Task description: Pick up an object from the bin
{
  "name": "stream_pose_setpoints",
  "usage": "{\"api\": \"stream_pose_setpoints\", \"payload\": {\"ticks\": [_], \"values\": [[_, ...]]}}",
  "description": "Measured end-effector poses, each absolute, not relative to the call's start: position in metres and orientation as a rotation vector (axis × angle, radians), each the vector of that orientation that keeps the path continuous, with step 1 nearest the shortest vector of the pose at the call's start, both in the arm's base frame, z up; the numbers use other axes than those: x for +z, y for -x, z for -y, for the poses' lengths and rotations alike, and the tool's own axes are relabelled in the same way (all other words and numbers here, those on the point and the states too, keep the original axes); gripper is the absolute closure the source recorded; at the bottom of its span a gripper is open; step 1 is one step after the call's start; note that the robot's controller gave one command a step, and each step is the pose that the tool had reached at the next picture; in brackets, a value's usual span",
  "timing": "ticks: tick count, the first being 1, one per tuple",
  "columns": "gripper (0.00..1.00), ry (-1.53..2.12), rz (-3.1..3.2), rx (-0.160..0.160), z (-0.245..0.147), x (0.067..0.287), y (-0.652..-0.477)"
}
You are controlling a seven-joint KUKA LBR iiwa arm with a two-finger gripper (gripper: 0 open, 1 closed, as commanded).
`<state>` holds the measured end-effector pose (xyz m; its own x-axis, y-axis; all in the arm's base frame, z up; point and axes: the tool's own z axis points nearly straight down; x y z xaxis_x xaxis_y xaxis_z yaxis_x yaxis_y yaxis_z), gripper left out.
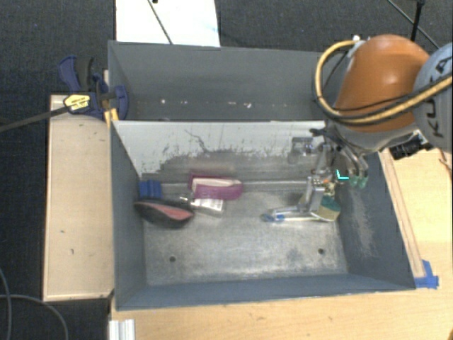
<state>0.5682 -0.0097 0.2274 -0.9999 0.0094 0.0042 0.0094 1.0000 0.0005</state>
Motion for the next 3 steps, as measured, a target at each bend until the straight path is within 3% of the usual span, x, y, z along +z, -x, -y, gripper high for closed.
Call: {"api": "stream_pose_setpoints", "payload": {"ticks": [1,2,3], "values": [[0.0,0.014,3.138,0.001,0.087,0.066,-0.571],[0.0,0.136,3.146,0.003,0.129,0.102,-0.577],[0.0,0.05,3.143,-0.003,0.089,0.101,-0.574]]}}
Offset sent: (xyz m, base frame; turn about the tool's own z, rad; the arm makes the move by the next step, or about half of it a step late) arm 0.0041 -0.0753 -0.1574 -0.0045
